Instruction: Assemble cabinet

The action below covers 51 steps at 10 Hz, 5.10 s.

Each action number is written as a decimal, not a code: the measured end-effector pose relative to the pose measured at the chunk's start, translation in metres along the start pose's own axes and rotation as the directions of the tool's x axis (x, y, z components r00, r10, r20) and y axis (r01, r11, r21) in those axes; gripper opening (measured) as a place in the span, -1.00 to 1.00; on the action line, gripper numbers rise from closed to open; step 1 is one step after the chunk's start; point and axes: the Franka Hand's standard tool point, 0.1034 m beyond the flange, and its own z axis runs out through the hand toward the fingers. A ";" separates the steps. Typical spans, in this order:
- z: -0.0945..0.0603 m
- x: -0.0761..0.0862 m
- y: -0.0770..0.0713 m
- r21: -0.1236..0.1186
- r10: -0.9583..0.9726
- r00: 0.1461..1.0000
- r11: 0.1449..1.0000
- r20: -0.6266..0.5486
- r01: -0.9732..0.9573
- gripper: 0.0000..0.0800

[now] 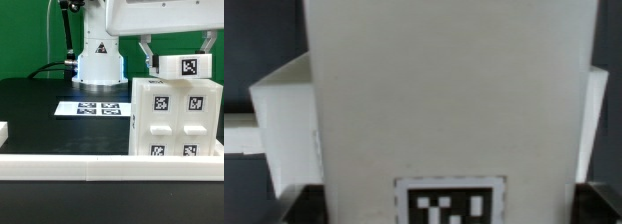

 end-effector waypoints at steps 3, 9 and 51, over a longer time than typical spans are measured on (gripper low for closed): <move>0.000 0.000 0.000 0.000 0.033 0.999 0.999 0.000 -0.033 0.41; 0.002 0.000 -0.005 0.008 0.653 0.758 0.758 -0.004 -0.653 0.41; -0.019 0.008 -0.016 -0.057 -0.985 0.155 0.150 0.077 0.987 0.99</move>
Offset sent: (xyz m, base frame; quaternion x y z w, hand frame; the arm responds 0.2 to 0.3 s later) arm 0.0000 0.0000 0.0000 0.0000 0.0000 0.1790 0.9838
